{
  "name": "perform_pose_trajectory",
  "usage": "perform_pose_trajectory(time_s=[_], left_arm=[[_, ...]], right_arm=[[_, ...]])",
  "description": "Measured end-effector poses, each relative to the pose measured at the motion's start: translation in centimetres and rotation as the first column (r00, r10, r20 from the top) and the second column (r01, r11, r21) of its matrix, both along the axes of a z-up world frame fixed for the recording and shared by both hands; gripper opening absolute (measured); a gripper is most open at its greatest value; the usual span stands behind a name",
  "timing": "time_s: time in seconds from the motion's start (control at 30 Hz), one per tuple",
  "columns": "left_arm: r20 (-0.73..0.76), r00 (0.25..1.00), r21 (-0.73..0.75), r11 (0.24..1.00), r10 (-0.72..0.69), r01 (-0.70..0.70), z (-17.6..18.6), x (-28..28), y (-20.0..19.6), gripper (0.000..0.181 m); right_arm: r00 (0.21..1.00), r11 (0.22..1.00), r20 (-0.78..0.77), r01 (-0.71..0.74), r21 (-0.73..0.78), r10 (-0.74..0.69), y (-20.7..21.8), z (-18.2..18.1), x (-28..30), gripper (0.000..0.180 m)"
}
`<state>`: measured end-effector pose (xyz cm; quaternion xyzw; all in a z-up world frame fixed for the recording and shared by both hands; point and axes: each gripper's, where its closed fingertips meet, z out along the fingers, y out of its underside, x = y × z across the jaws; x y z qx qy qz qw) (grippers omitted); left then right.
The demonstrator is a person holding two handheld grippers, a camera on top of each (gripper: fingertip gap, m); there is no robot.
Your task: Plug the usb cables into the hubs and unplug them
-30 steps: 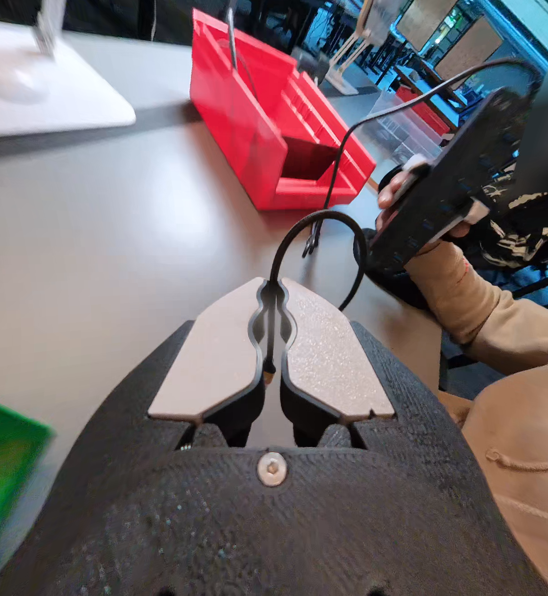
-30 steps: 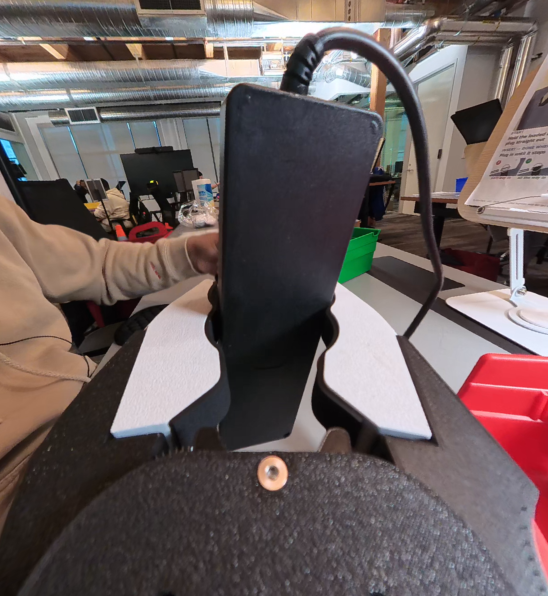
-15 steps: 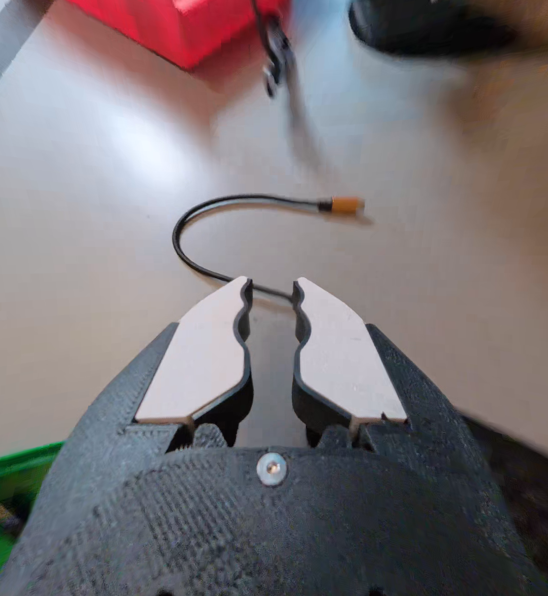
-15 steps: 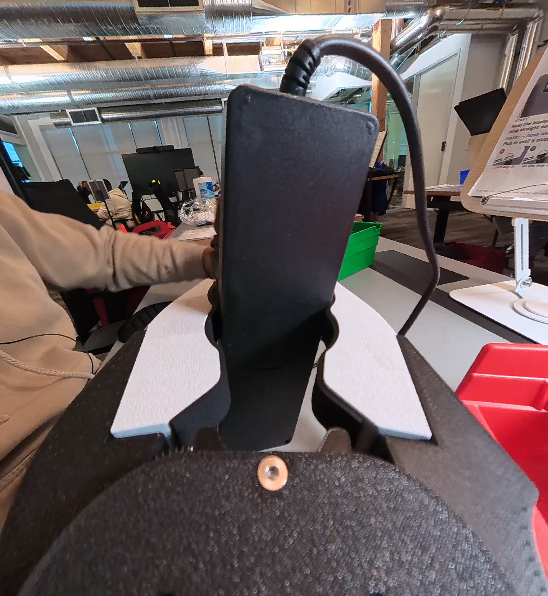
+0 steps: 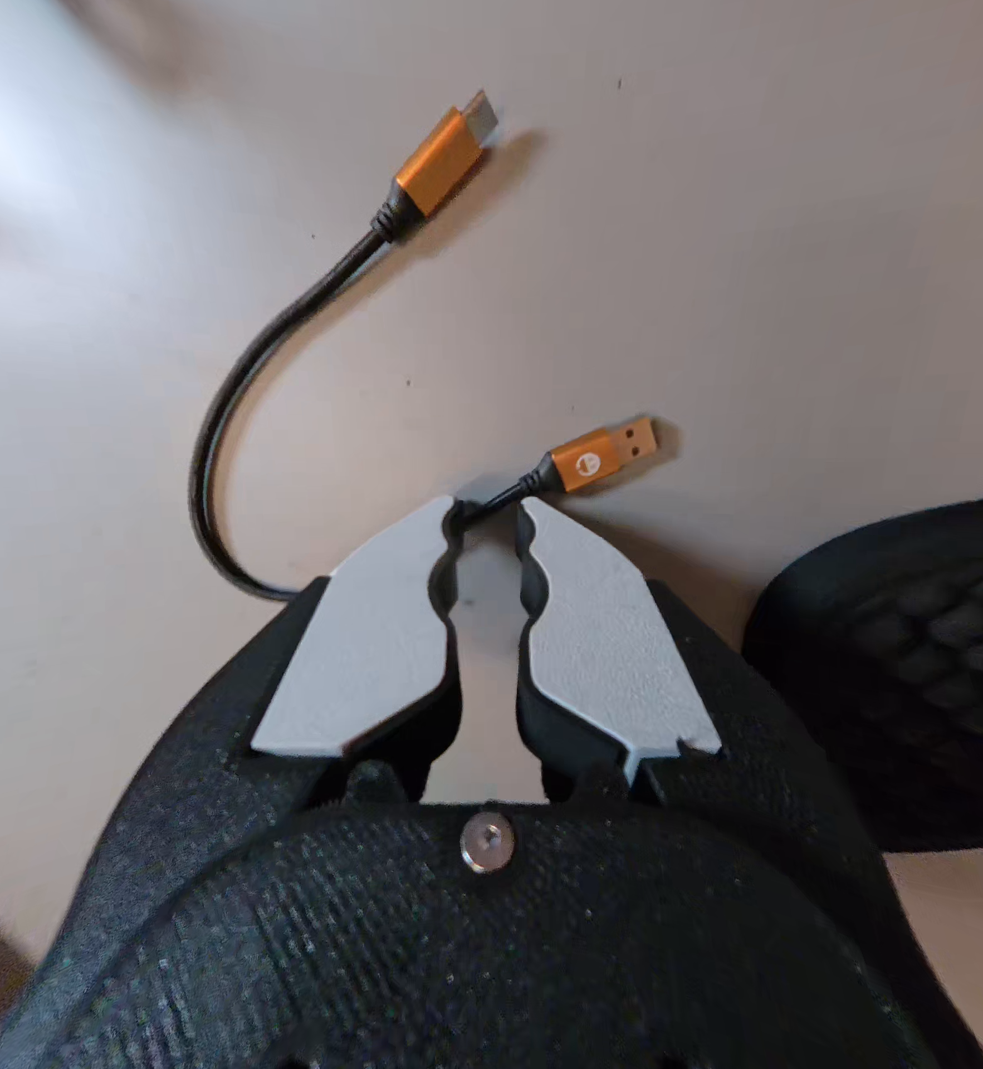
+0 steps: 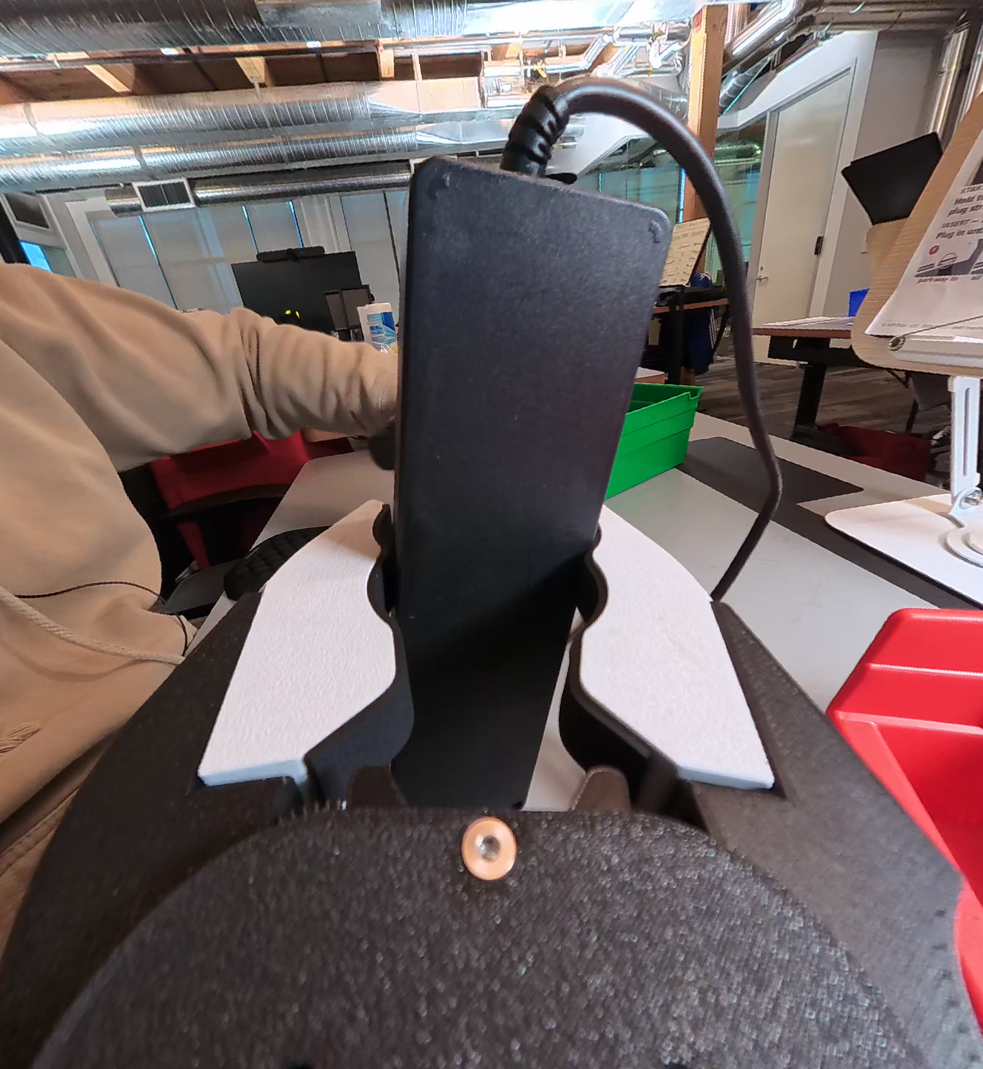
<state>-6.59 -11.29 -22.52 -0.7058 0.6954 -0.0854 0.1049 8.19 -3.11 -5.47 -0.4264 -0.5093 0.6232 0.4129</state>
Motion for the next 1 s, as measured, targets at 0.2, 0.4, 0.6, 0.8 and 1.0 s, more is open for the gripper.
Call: perform_pose_trajectory(time_s=[0.2,0.4,0.6,0.8,1.0], left_arm=[[0.247,0.898,-0.161,0.929,0.364,-0.332,0.1,2.9,0.8,0.005],[0.453,0.737,-0.234,0.865,0.501,-0.444,0.8,4.4,0.6,0.004],[0.489,0.741,-0.141,0.88,0.46,-0.453,1.1,4.5,0.7,0.008],[0.442,0.789,-0.089,0.896,0.427,-0.435,0.9,5.6,0.9,0.023],[0.386,0.827,-0.051,0.905,0.409,-0.423,0.1,6.1,1.5,0.017]], right_arm=[[1.0,1.0,-0.014,0.009,-0.013,-0.01,0.3,0.3,0.2,0.062],[1.0,0.999,-0.028,0.009,-0.038,-0.01,0.6,0.5,0.4,0.062],[1.0,0.999,-0.027,-0.003,-0.035,0.002,0.4,0.4,0.3,0.062],[0.999,0.999,-0.038,-0.02,-0.038,0.019,0.2,0.5,0.4,0.061],[0.993,0.994,-0.087,-0.09,-0.064,0.084,-0.5,1.2,0.9,0.061]])
